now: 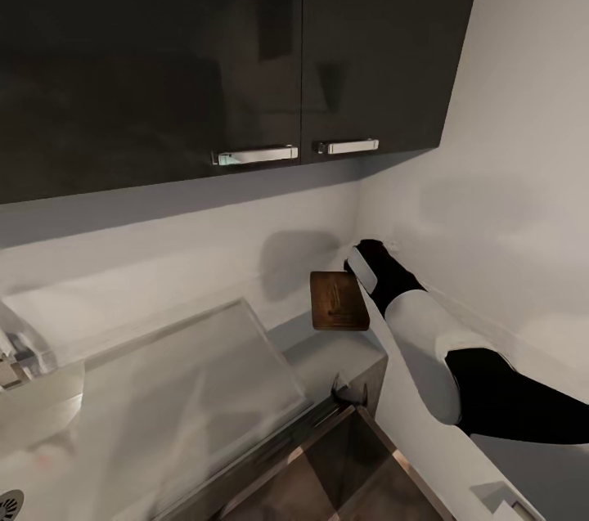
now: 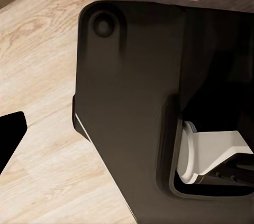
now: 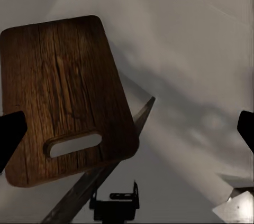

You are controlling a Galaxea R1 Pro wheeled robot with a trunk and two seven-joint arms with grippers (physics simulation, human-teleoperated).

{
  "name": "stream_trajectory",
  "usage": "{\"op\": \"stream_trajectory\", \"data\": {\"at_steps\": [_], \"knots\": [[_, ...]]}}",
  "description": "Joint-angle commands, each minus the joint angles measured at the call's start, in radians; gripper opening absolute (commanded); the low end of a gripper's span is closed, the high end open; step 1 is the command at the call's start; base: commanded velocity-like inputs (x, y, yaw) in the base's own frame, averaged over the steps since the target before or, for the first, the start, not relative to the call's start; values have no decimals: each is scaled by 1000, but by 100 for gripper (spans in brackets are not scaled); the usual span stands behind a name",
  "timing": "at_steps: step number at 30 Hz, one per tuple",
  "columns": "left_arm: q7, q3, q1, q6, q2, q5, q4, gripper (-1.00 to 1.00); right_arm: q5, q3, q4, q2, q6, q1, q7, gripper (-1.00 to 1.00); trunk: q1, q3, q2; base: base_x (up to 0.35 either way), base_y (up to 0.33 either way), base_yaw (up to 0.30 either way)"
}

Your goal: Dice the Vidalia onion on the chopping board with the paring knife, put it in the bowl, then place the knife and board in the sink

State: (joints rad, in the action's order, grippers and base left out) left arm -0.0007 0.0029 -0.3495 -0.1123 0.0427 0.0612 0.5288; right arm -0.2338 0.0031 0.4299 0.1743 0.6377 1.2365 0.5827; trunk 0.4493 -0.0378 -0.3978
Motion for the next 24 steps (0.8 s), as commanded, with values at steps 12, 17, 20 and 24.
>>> {"op": "stream_trajectory", "data": {"at_steps": [12,17,20,24], "knots": [[-3,0,0,-1,1,6,1,100,-6,-19,-90,0,12,0,21,100,1,-2,-2,0,0,0],[-4,-1,0,-1,5,6,1,100,-7,-18,-111,0,10,0,61,100,1,-2,-2,0,0,0],[-4,-1,0,-1,7,7,0,100,-8,-19,-113,0,11,0,69,100,1,-2,-2,0,0,0],[-4,-1,0,-1,8,7,-1,100,-8,-25,-115,0,12,0,72,100,1,-3,-2,0,0,0]]}}
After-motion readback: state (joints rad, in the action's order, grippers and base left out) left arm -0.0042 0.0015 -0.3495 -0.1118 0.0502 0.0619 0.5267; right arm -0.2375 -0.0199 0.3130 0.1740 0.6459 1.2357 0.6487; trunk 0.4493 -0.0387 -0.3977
